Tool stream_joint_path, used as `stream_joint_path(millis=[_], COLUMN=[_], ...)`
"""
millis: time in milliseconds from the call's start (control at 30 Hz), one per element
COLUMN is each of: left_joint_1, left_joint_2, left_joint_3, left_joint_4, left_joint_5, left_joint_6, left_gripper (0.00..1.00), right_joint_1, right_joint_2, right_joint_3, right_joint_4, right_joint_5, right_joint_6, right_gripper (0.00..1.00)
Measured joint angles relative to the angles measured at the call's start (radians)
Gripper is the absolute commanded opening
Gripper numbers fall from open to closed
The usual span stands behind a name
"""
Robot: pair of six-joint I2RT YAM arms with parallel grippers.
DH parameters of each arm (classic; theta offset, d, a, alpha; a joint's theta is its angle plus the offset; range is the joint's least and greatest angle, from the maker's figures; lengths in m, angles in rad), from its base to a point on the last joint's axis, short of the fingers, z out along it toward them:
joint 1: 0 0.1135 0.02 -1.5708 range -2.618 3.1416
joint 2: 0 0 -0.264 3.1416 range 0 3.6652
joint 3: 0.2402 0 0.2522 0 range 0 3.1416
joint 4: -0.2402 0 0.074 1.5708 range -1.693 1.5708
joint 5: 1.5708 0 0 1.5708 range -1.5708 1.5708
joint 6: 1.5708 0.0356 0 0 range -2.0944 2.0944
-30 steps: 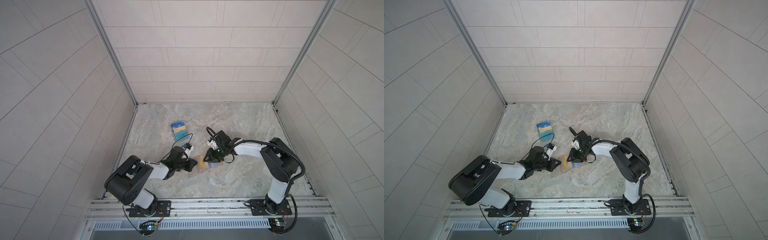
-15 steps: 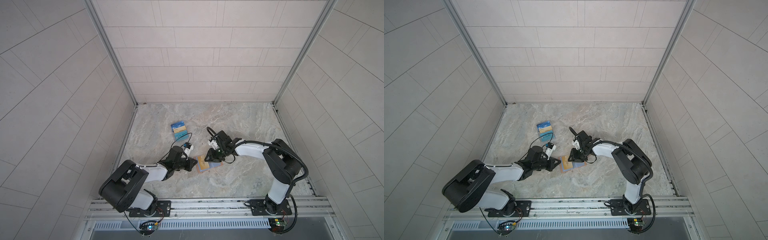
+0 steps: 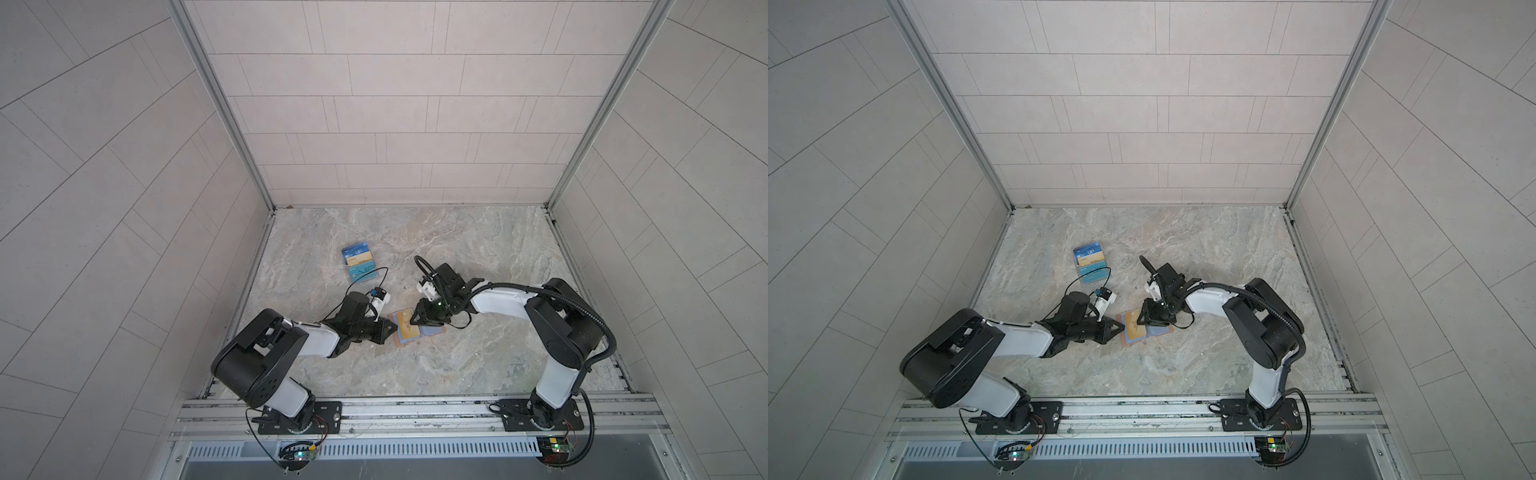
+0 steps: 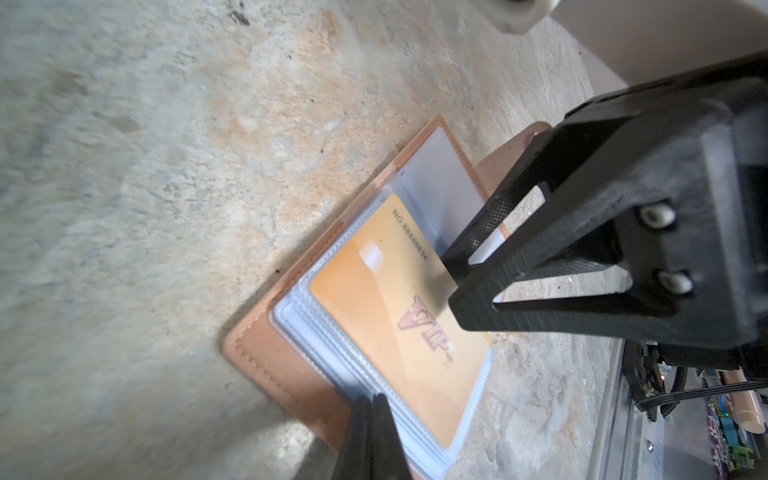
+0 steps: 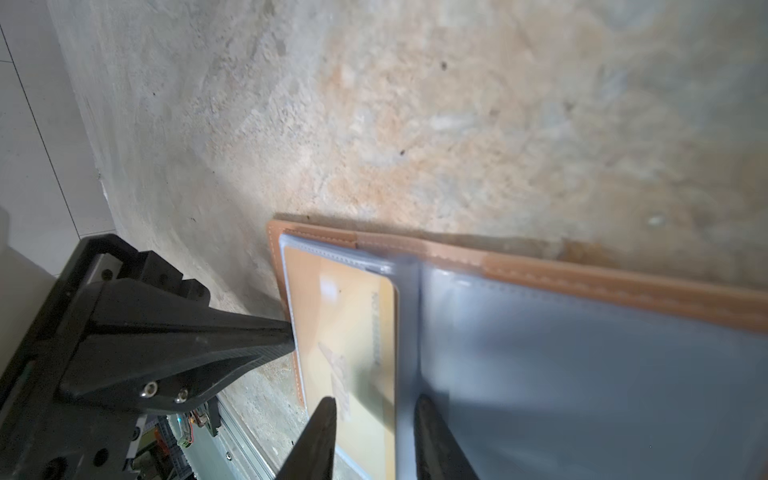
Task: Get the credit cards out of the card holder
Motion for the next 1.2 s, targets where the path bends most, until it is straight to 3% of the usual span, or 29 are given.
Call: stream_joint_path(millis=[833,1200], left_joint_1=[-0.021,-0.021], left_joint_2=[0.027,0.027], left_joint_3=[0.001,0.001], left_joint_4=[0.046,0.046], left_joint_5=[-0.007,-0.008], left_joint_6=[0.0,0.0], left_gripper=[0.0,0.0], right_joint_1=[0.0,-0.004], right_joint_2=[-0.063,-0.063], right_joint_3=[-0.004,-0.043], right_joint_4=[-0.041,0.029], right_joint_5=[0.006,-0.056], right_joint_6=[-0.028,-0.007], right_gripper=[0.3,0.29])
